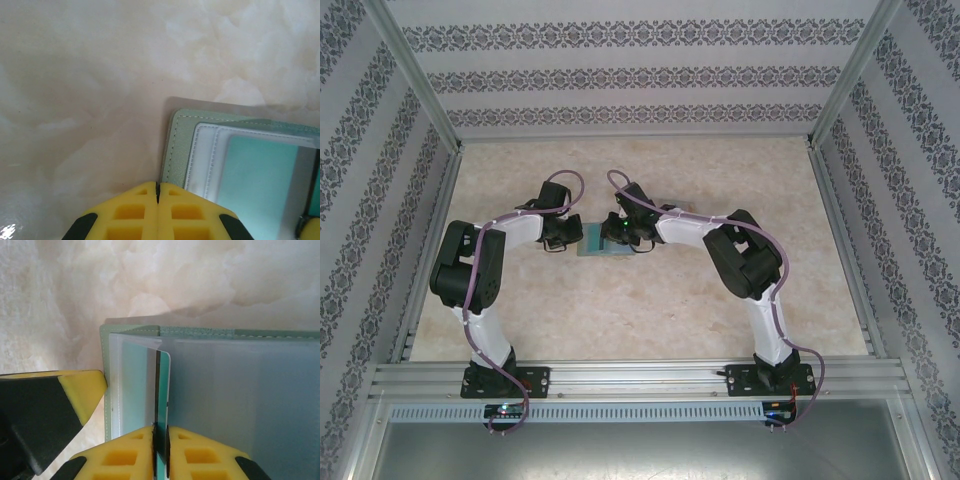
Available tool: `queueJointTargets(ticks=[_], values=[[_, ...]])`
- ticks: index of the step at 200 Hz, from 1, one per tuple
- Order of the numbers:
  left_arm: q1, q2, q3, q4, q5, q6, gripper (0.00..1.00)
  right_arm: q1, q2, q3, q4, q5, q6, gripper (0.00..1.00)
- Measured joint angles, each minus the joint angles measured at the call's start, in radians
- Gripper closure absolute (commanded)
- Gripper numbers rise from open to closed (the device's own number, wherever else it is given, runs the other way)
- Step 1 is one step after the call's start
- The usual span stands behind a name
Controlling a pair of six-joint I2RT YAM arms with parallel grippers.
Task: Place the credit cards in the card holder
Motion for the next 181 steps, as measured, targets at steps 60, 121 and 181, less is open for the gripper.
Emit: queueJointTargets(ticks=[60,121,181], values=[[0.0,0.0,0.0,0.0,0.002,0.0,0.93,0.0,-0.002,0.0,-0.041,0.0,-0.021,0.81],[0.0,0.0,0.0,0.0,0.002,0.0,0.94,0.0,0.008,0.036,-0.066,0.0,-0.035,0.82],[0.0,0.0,0.0,0.0,0.002,0.0,0.94,0.001,0.05,0.062,-0.067,0.0,-0.036,0.76]])
